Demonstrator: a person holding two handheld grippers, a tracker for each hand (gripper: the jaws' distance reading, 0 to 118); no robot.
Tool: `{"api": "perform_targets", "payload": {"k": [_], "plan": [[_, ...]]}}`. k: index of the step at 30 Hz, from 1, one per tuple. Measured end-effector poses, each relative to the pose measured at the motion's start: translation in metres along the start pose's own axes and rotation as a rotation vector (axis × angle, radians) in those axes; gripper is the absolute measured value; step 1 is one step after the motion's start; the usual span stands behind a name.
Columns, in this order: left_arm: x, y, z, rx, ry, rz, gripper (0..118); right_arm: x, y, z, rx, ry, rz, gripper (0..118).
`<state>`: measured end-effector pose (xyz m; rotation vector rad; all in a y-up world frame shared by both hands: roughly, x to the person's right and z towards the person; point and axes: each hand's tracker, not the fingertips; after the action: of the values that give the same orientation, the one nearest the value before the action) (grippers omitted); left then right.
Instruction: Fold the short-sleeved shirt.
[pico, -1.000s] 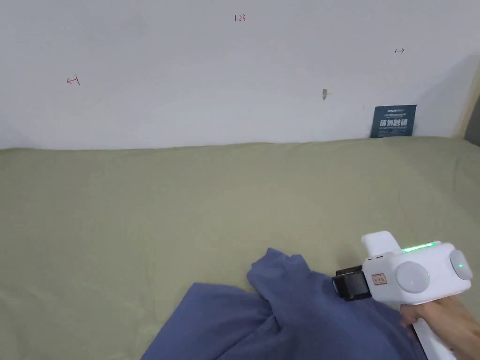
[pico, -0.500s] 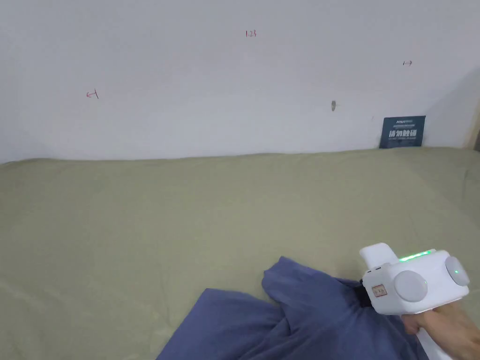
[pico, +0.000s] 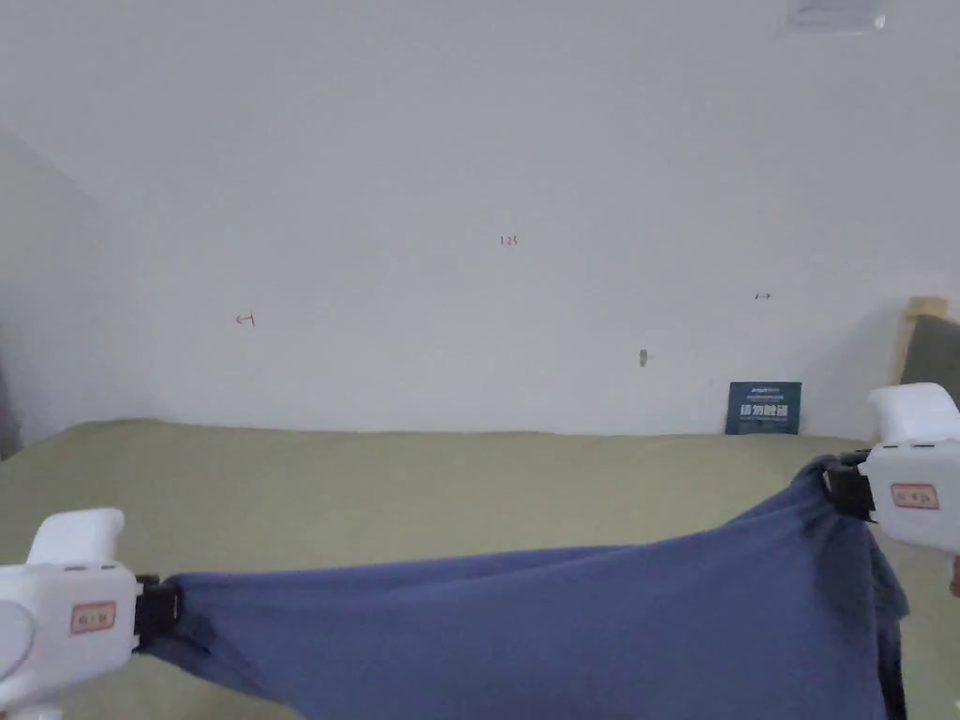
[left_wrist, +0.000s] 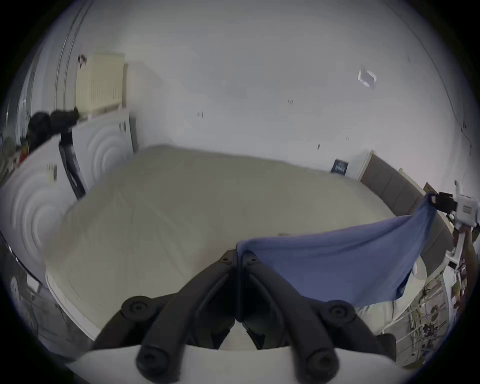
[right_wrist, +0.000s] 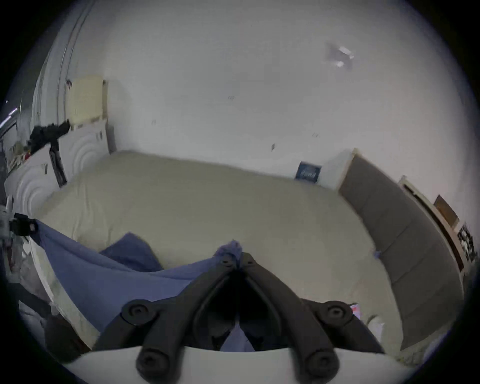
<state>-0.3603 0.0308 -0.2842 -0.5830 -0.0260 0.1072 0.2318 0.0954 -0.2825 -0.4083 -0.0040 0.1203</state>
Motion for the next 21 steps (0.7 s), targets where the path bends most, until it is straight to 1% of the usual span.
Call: {"api": "perform_targets", "payload": {"k": [2,6,9,12,16,21], "plan": [[0.016,0.034,0.014,0.026,-0.013,0.003,3,0.016,0.017,0.035,0.064,-0.029,-0.016,0],[0.045,0.091,0.038,0.098,-0.017,-0.017,3,0.031,0.045,0.089,0.156,-0.057,-0.077,0],[0.063,0.122,0.056,0.154,0.002,-0.030,3,0.033,0.061,0.110,0.193,-0.074,-0.079,0],[0.073,0.147,0.071,0.185,0.017,-0.035,3,0.032,0.075,0.117,0.219,-0.097,-0.077,0],[0.080,0.165,0.079,0.205,0.076,-0.073,3,0.031,0.090,0.111,0.245,-0.094,-0.125,0],[0.078,0.180,0.072,0.214,0.123,-0.081,3,0.022,0.112,0.088,0.248,-0.105,-0.122,0]]}}
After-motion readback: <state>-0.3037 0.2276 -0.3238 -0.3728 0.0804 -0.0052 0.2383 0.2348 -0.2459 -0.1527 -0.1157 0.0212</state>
